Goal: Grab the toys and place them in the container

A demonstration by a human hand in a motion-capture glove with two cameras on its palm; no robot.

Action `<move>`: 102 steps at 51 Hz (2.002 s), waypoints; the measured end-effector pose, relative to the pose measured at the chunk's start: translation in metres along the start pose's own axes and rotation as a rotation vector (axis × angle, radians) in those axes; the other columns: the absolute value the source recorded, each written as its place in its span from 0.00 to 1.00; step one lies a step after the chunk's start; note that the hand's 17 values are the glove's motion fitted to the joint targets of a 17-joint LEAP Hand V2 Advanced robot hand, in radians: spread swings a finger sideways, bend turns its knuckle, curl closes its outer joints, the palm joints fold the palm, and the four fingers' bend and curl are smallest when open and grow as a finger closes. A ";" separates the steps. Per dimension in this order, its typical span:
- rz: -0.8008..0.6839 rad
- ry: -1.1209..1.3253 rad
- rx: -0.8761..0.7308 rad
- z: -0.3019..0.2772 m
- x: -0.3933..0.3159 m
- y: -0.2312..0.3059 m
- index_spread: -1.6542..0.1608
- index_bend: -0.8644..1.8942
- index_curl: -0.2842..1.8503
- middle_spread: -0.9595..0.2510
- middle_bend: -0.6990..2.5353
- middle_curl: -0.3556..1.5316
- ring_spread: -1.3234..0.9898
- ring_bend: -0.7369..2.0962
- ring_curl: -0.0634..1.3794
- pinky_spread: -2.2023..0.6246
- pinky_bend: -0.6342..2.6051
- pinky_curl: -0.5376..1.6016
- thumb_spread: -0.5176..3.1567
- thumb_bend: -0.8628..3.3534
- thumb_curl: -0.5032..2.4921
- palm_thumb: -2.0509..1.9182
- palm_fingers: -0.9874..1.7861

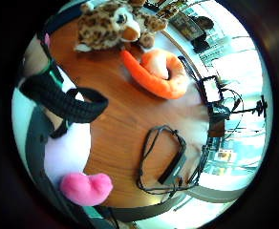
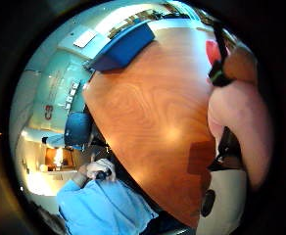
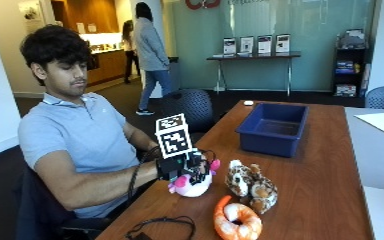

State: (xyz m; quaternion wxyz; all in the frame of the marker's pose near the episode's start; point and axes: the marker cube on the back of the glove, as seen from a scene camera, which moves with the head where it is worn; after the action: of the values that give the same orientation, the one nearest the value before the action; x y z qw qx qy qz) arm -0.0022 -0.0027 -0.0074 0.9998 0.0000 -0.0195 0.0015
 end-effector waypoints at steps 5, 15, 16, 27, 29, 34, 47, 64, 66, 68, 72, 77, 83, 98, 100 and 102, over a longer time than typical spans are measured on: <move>0.015 -0.102 0.013 -0.022 -0.011 -0.009 0.84 0.36 0.15 0.76 0.29 0.21 0.51 0.51 0.15 0.69 0.45 0.35 0.23 0.33 0.23 0.70 0.76; -0.013 -0.121 0.137 -0.100 -0.059 -0.070 0.82 0.37 0.17 0.75 0.31 0.24 0.48 0.56 0.23 0.66 0.49 0.41 0.29 0.35 0.25 0.71 0.75; -0.015 -0.124 0.146 -0.108 -0.065 -0.080 0.82 0.37 0.17 0.75 0.31 0.24 0.48 0.56 0.23 0.66 0.49 0.42 0.29 0.35 0.26 0.71 0.75; -0.067 -0.233 0.212 -0.169 -0.131 -0.196 0.81 0.36 0.17 0.75 0.35 0.27 0.46 0.61 0.28 0.65 0.52 0.45 0.33 0.36 0.28 0.70 0.75; -0.073 -0.237 0.221 -0.171 -0.142 -0.213 0.81 0.36 0.17 0.74 0.36 0.27 0.46 0.62 0.29 0.64 0.53 0.46 0.34 0.35 0.28 0.70 0.75; -0.108 -0.249 0.210 -0.164 -0.175 -0.251 0.81 0.37 0.17 0.74 0.39 0.28 0.45 0.64 0.32 0.64 0.54 0.47 0.35 0.36 0.29 0.70 0.74; -0.155 -0.296 0.125 -0.109 -0.239 -0.316 0.82 0.38 0.19 0.73 0.43 0.32 0.44 0.67 0.37 0.64 0.56 0.49 0.37 0.36 0.31 0.70 0.72; -0.159 -0.234 -0.102 -0.080 -0.239 -0.312 0.75 0.44 0.24 0.79 0.31 0.29 0.53 0.40 0.24 0.74 0.47 0.45 0.49 0.26 0.26 0.51 0.26; -0.147 -0.221 -0.091 -0.085 -0.229 -0.307 0.75 0.45 0.25 0.79 0.30 0.29 0.53 0.38 0.21 0.75 0.46 0.43 0.49 0.25 0.25 0.50 0.28; -0.128 -0.202 -0.097 -0.090 -0.217 -0.301 0.74 0.45 0.25 0.79 0.29 0.29 0.54 0.37 0.20 0.76 0.45 0.42 0.50 0.24 0.25 0.50 0.30; -0.099 -0.156 -0.100 -0.099 -0.190 -0.286 0.73 0.44 0.26 0.79 0.27 0.30 0.55 0.35 0.19 0.78 0.43 0.41 0.50 0.23 0.25 0.50 0.31; -0.045 -0.113 -0.090 -0.113 -0.148 -0.264 0.73 0.43 0.26 0.78 0.27 0.30 0.55 0.34 0.19 0.79 0.42 0.41 0.50 0.22 0.25 0.50 0.32; 0.025 -0.104 -0.084 -0.127 -0.097 -0.237 0.72 0.42 0.26 0.78 0.26 0.30 0.56 0.34 0.19 0.79 0.42 0.40 0.50 0.20 0.25 0.51 0.33; 0.272 0.050 -0.313 -0.092 0.025 -0.157 0.72 0.41 0.28 0.78 0.26 0.30 0.56 0.32 0.20 0.80 0.43 0.41 0.51 0.20 0.25 0.51 0.32; 0.287 0.078 -0.364 -0.080 0.035 -0.149 0.72 0.40 0.28 0.78 0.26 0.30 0.56 0.32 0.20 0.81 0.43 0.41 0.51 0.20 0.26 0.52 0.31; 0.278 0.113 -0.403 -0.068 0.042 -0.142 0.71 0.40 0.28 0.78 0.25 0.30 0.56 0.31 0.19 0.81 0.44 0.42 0.51 0.20 0.26 0.52 0.30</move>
State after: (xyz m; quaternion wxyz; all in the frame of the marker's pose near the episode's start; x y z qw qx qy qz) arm 0.0430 -0.1447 -0.0735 0.9694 -0.2019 0.0367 0.1350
